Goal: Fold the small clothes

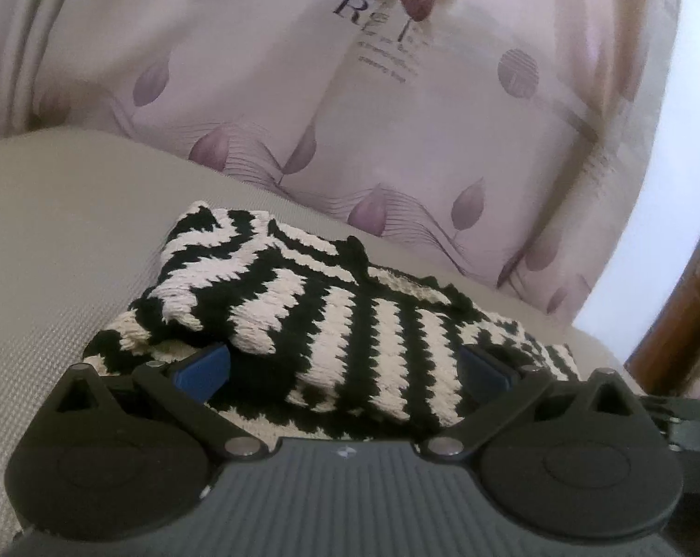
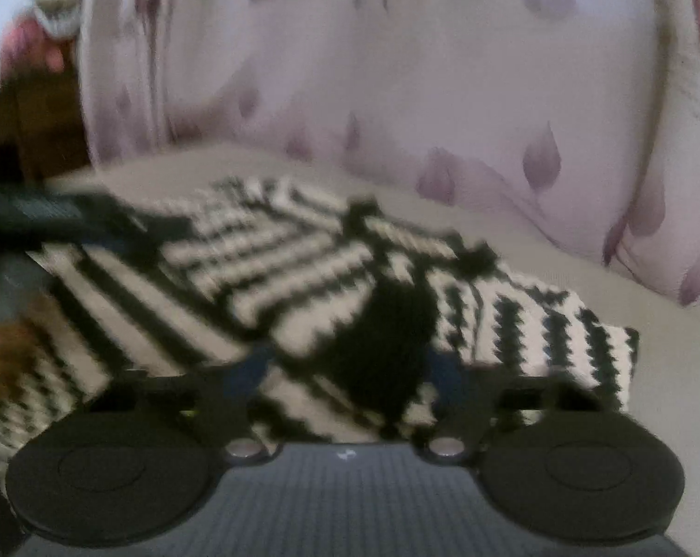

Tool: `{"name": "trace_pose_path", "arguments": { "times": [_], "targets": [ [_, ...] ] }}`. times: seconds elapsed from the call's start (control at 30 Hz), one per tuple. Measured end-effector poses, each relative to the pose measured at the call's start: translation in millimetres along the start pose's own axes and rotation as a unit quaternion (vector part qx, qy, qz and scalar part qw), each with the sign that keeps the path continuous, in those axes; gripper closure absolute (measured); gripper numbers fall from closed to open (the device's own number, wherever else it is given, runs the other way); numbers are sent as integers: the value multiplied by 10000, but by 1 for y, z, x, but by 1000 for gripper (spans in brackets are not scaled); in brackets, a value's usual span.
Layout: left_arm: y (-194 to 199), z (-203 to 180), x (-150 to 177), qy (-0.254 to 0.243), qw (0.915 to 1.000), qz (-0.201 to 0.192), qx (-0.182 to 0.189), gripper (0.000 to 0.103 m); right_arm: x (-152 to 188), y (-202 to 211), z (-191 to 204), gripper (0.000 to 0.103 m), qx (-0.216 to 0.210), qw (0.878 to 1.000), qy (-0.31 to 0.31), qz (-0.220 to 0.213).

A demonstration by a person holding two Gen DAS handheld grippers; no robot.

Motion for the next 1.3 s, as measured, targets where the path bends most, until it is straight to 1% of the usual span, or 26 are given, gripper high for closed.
{"name": "trace_pose_path", "arguments": {
  "times": [0.03,0.07,0.1,0.13,0.2,0.27,0.33,0.43,0.5,0.57,0.6,0.63,0.67,0.7,0.73,0.8,0.87,0.9,0.93,1.0,1.07,1.13,1.17,1.2,1.23,1.3],
  "targets": [
    [-1,0,0,-5,10000,-14,3,0,4,-5,-7,72,29,9999,-39,119],
    [-2,0,0,23,10000,-27,13,0,6,-6,-14,74,20,9999,-141,90],
    [1,1,1,70,10000,-31,16,0,7,-2,-24,82,39,9994,-335,10],
    [2,3,1,130,9999,-24,9,0,7,3,-35,84,100,9984,-548,-99],
    [1,8,0,287,9996,9,-4,0,9,19,-66,85,273,9926,-1109,-403],
    [-1,12,0,432,9991,36,-26,0,15,30,-97,88,460,9844,-1600,-572],
    [-2,14,-1,502,9987,68,-44,0,29,36,-127,88,625,9723,-2153,-657],
    [-2,14,-1,500,9987,57,-52,0,60,36,-159,88,524,9513,-2988,-550],
    [-2,14,0,481,9988,89,-59,0,79,37,-165,87,254,9380,-3402,-615],
    [-4,13,0,489,9987,115,-81,0,89,45,-169,87,-111,9179,-3848,-960],
    [-4,14,0,500,9986,129,-94,0,88,47,-169,82,-262,9120,-3944,-1097],
    [-5,14,0,515,9985,146,-105,0,82,48,-165,70,-283,9163,-3833,-1125],
    [-6,15,0,538,9983,166,-116,0,73,50,-158,62,-225,9267,-3587,-1099],
    [-6,16,0,575,9981,184,-127,0,61,49,-146,55,-180,9400,-3241,-1052],
    [-7,17,0,613,9978,190,-136,0,48,48,-130,55,-197,9525,-2864,-1016],
    [-7,19,0,686,9974,189,-147,0,25,42,-93,55,-302,9732,-2080,-936],
    [-7,20,0,698,9973,184,-143,0,9,27,-60,56,-238,9874,-1387,-724],
    [-7,20,0,690,9973,183,-150,0,5,18,-43,56,-100,9943,-913,-545],
    [-7,20,1,683,9974,186,-154,0,4,11,-30,56,4,9977,-549,-404],
    [-7,20,0,690,9973,198,-155,0,9,-4,-14,57,134,9998,-105,-138],
    [-7,21,0,717,9971,207,-155,0,16,-8,-19,62,198,9997,-66,-95],
    [-7,21,0,747,9969,204,-142,0,23,-2,-45,86,294,9971,-682,-164],
    [-7,22,0,755,9968,203,-138,0,28,3,-64,89,403,9923,-1152,-228],
    [-7,21,0,759,9968,208,-137,0,35,10,-86,89,525,9849,-1621,-300],
    [-7,21,0,759,9968,212,-137,0,42,17,-104,89,541,9776,-2002,-359],
    [-7,21,0,754,9968,213,-137,0,59,23,-135,88,239,9600,-2755,-435]
  ]
}}
Point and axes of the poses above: each gripper's, at about its wrist camera, not at the fingertips, and y roughly against the way its jaws point, z to its left, x to its underside, the point moved 3 cm from there along -y, roughly the way its jaws point, and after that the axes turned 5 degrees about y, right-handed, at the moved point
